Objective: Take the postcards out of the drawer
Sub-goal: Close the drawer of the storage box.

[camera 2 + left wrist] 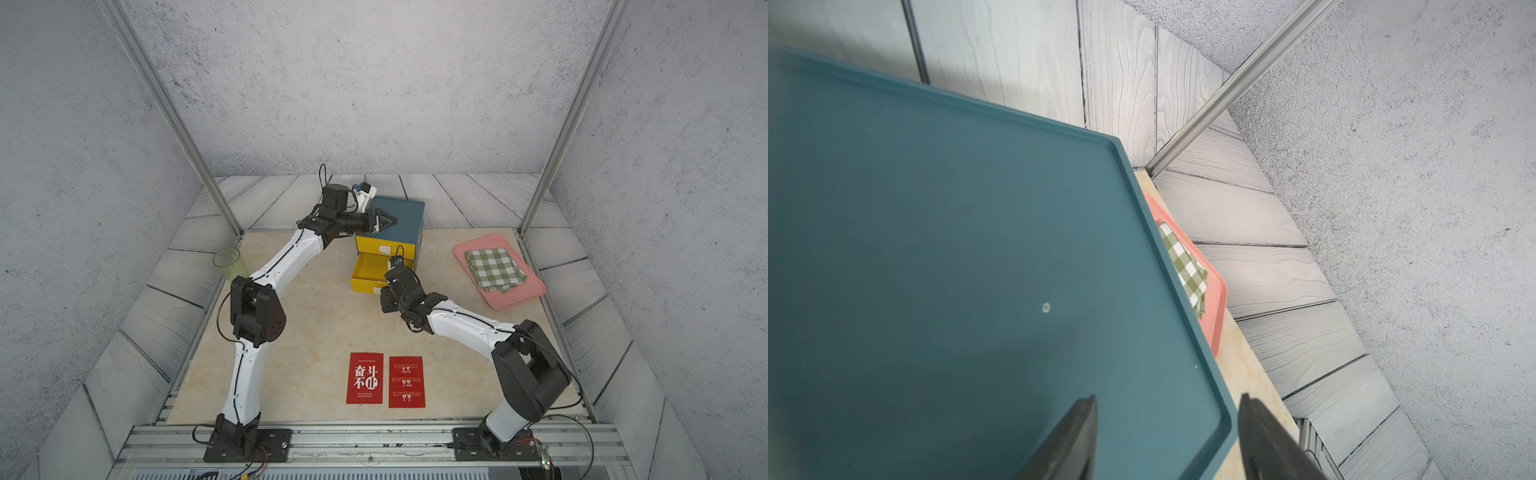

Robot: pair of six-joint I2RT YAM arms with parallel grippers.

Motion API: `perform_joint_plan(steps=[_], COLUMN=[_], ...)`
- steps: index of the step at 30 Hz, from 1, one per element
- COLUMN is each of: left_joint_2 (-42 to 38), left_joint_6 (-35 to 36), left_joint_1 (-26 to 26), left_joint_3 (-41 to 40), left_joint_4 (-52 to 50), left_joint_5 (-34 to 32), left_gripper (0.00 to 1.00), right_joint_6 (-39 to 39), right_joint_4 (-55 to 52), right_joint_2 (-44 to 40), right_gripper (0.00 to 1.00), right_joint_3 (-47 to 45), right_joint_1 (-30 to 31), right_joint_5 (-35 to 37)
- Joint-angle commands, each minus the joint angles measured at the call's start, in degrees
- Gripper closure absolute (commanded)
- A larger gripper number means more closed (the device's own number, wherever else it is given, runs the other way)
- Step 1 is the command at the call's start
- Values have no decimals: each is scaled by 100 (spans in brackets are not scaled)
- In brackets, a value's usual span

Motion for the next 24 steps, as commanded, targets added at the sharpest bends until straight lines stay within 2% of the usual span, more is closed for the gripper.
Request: perform_joint_plan(steps=[1,6,19,24], left_joint_2=[46,64,158,144], left_joint_6=[94,68,-4,42], left_joint_1=[27,27,36,36], left_joint_3=[-65,-68,-67,-170], left_joint_4=[-159,-142,-137,-142], left_joint_5=[94,99,195,259], left_gripper=[41,41,40,40], right_joint_6=[-156,-155,-563,-705], right_joint_4=[375,724,2715,3397], right_joint_2=[294,556,1207,1496], right_gripper=[63,64,68,73], right_joint_3=[138,170,-224,-310], right_joint_1=[-141,-258,-295,-295], right_joint_5=[213,255,954,1185])
